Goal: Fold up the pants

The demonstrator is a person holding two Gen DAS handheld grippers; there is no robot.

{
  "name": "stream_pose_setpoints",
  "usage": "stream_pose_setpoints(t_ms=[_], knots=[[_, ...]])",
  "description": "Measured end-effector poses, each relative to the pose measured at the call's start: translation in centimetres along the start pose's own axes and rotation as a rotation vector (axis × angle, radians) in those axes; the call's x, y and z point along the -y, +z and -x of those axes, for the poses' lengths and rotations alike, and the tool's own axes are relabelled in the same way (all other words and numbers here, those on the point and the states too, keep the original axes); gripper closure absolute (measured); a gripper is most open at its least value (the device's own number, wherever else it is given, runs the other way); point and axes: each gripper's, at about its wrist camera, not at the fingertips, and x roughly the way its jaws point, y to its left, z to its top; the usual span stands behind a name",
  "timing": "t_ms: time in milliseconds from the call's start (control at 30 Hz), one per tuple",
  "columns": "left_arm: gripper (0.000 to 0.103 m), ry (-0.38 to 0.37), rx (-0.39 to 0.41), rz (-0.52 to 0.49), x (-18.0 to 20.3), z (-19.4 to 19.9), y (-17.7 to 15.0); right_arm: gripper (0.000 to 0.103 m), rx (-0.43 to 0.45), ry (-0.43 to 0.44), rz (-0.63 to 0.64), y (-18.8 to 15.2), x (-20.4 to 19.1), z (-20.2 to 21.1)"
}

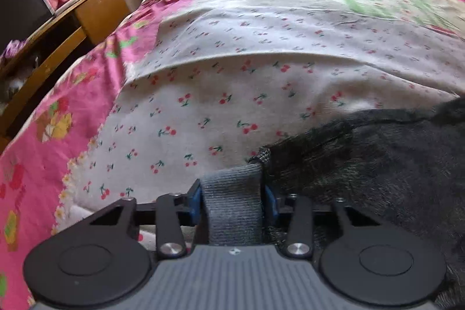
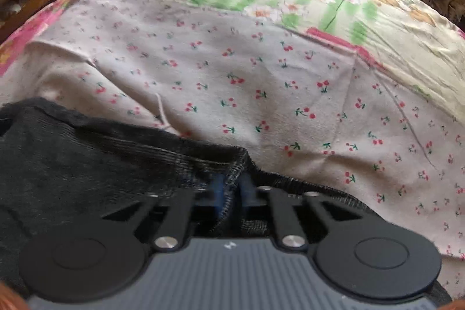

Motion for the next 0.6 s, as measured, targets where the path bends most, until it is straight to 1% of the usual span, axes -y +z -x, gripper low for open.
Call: stream_pose_setpoints(t_ms=[33, 100, 200, 233, 300, 333, 367, 433, 533, 567, 600], knots=[[0.050, 0.000, 0.010, -0.007, 0.0, 0.6, -0.1, 0.098, 0.017, 0.005, -0.002, -0.1, -0.1, 1.0], [0.051, -0.014, 0.061, 0.002, -0.5, 2.7, -0.3, 0.098, 0.069, 0.038, -0.009, -0.6, -0.2, 3.9], [0.051, -0.085, 0.170, 0.047, -1.6, 8.0, -1.6, 0.099, 0.160, 0.120, -0.009, -2.4, -0.3, 10.0], [0.051, -0.114, 0.206, 0.055, -2.0, 10.1, -2.6, 0.099, 0.174, 0.143, -0.013, -3.2, -0.5, 11.7], [0.050, -0.163, 0.264, 0.054, -2.6, 14.4, -5.2, 0.101, 0.200, 0.204, 0.010, -6.2, -1.0, 16.7], [0.050, -0.174, 0.274, 0.055, -2.9, 16.1, -6.7, 0.103, 0.201, 0.224, 0.025, -7.5, -1.3, 18.6], [0.049, -0.183, 0.276, 0.056, -3.1, 17.7, -8.6, 0.103, 0.193, 0.233, 0.034, -9.8, -1.6, 20.9], [0.048, -0.206, 0.265, 0.086, -3.6, 19.9, -12.3, 0.103, 0.153, 0.217, 0.041, -13.9, -2.4, 23.6], [0.047, -0.233, 0.223, 0.133, -3.8, 20.8, -17.2, 0.103, 0.016, 0.264, -0.018, -19.8, -3.4, 23.9], [0.047, -0.242, 0.206, 0.138, -3.7, 20.4, -18.6, 0.103, -0.016, 0.258, -0.016, -21.3, -4.1, 23.5], [0.050, -0.238, 0.182, 0.148, -3.5, 19.9, -19.5, 0.102, -0.040, 0.225, 0.012, -22.7, -5.1, 23.0]])
